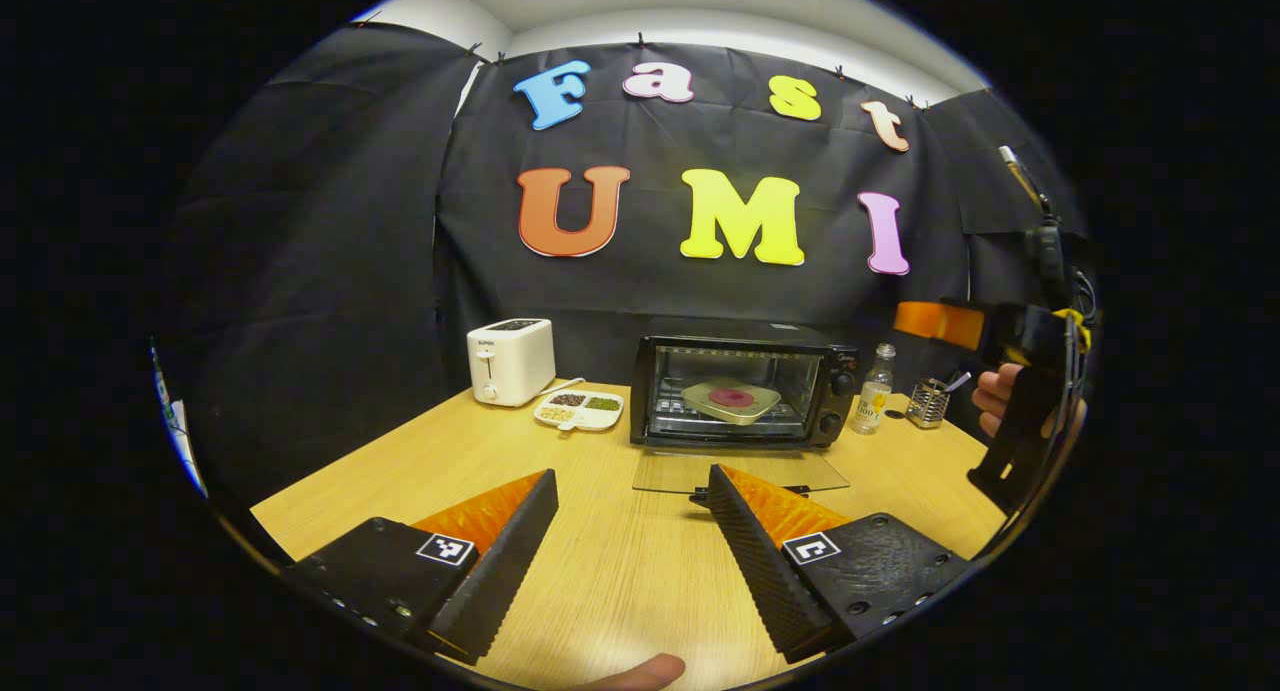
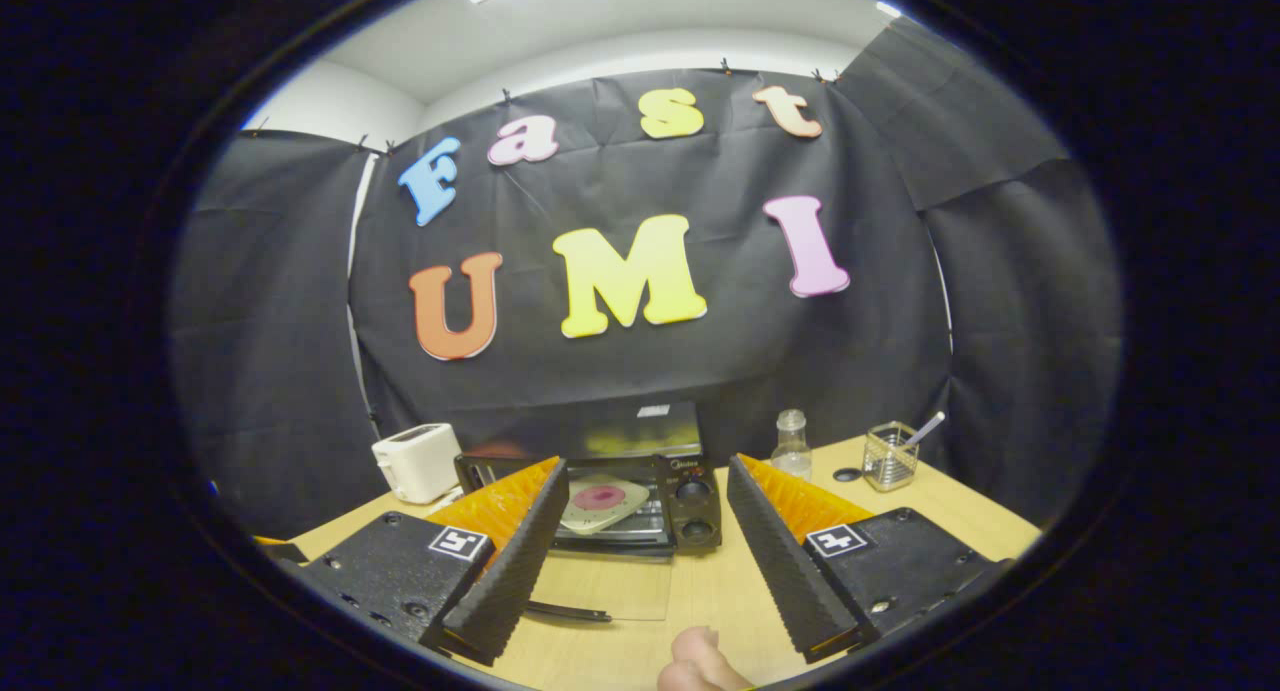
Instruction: Open the electric oven with the left hand, put the food in, and close the electric oven.
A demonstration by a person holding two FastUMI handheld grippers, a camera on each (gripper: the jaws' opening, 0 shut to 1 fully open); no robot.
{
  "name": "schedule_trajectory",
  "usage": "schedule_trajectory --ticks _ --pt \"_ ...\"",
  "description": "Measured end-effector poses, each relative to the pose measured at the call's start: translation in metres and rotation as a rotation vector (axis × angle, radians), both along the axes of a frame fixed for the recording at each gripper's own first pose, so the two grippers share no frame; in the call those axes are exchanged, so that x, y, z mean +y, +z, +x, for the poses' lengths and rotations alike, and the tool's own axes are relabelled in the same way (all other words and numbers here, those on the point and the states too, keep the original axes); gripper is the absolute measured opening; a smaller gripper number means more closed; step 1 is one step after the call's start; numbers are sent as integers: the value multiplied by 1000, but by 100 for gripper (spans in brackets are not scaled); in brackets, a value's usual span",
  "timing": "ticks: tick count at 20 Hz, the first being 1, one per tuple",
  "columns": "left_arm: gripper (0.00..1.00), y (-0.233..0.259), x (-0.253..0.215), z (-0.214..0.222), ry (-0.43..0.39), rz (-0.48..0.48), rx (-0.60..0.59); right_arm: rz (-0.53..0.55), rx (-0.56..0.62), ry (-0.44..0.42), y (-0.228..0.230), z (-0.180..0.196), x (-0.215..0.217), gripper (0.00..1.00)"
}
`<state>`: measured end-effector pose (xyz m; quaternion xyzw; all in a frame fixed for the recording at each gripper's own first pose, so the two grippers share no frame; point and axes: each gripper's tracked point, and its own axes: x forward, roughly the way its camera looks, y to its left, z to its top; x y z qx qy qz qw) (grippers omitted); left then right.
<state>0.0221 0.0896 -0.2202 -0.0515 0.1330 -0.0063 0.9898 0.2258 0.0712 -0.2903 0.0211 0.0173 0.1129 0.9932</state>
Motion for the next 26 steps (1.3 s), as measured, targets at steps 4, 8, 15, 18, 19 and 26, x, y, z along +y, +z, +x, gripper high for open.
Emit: schedule_trajectory --ticks 4,8,15,18,19,26 --pt "95 -19 -10 18 -16 0 54 -47 -71 -8 46 -34 -39 100" --pt "95 -35 -26 33 -47 6 97 -82 -146 -16 91 -67 -69 96" --pt "96 -91 -84 57 -159 25 248 -109 -216 -36 139 -117 -115 96" --pt "95 -102 -106 65 -194 55 273 -119 -192 -48 133 -128 -133 96" --pt "95 -107 -109 68 -200 70 280 -122 -183 -45 131 -132 -139 96" --pt "96 -132 -135 82 -233 101 353 -73 -119 -74 112 -130 -177 96"
